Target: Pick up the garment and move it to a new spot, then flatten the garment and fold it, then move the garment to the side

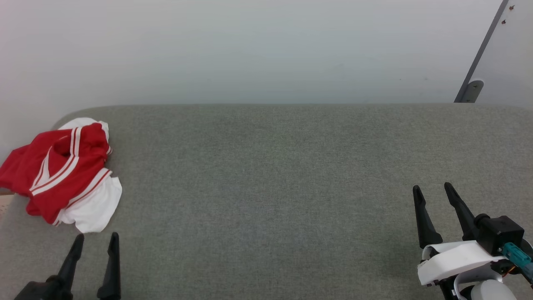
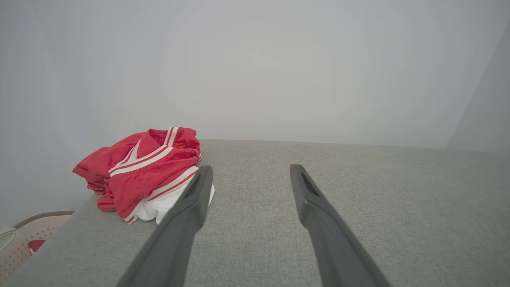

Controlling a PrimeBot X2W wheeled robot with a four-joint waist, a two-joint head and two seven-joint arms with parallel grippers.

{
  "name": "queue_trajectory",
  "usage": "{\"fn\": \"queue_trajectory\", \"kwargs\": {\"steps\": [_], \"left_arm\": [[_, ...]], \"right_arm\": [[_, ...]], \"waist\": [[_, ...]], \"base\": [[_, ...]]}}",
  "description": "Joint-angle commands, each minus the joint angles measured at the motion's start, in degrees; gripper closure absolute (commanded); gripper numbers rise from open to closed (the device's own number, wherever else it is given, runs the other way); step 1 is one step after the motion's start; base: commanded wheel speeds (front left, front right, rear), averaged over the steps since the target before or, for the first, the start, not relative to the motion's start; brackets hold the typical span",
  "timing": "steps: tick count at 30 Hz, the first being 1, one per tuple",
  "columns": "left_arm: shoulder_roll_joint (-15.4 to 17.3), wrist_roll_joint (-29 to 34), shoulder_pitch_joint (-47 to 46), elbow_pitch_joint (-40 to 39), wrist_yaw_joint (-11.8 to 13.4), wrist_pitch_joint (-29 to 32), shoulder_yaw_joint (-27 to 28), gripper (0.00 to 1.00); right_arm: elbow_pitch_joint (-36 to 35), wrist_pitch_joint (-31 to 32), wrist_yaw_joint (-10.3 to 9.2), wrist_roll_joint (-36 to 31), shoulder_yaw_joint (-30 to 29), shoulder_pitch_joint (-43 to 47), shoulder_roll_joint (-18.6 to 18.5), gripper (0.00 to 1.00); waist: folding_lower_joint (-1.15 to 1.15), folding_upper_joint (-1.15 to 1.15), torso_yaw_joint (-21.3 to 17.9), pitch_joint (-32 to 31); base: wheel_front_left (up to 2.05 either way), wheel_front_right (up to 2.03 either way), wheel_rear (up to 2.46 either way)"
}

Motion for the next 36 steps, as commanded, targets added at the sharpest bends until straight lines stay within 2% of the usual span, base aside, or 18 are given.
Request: {"fn": "queue_trajectory", "kwargs": {"steps": [1, 10, 15, 22, 30, 36], "left_arm": [[0.22, 0.07, 0.6, -0.13, -0.46, 0.0, 0.01, 0.0], [0.41, -0.91, 0.38, 0.12, -0.33, 0.0, -0.46, 0.0], [0.32, -1.97, -0.09, 1.12, 0.37, 0.01, 0.66, 0.0], [0.18, -3.27, -0.33, 2.0, 3.54, 0.96, 3.23, 0.0], [0.84, -5.07, 0.96, 0.13, 5.88, 3.39, 5.96, 0.0], [0.87, -6.71, 1.95, -2.26, 7.05, 5.24, 7.48, 0.0]], "right_arm": [[-0.16, -0.33, -0.06, -0.36, 0.18, -0.19, -0.16, 0.0], [-0.04, -0.33, -0.06, -0.31, 0.35, 0.14, -0.18, 0.0], [0.39, -0.33, -0.06, 0.12, 1.32, 0.27, -0.39, 0.0], [1.89, -0.32, -0.06, 1.49, 4.38, -0.32, -0.85, 0.0], [3.84, -0.33, -0.06, 3.37, 8.69, -1.65, -0.54, 0.0], [4.95, -0.32, -0.06, 4.36, 10.12, -1.99, -0.27, 0.0]], "waist": [[0.0, 0.0, 0.03, 0.0], [0.0, 0.0, 0.37, -0.05], [0.0, 0.0, 2.45, -0.76], [0.0, 0.0, 8.52, -2.62], [0.0, 0.0, 16.14, -4.83], [0.0, 0.0, 20.11, -5.7]], "base": [[0.0, 0.0, 0.0], [0.0, 0.0, 0.0], [0.0, 0.0, 0.0], [0.0, 0.0, 0.0], [0.0, 0.0, 0.0], [0.0, 0.0, 0.0]]}}
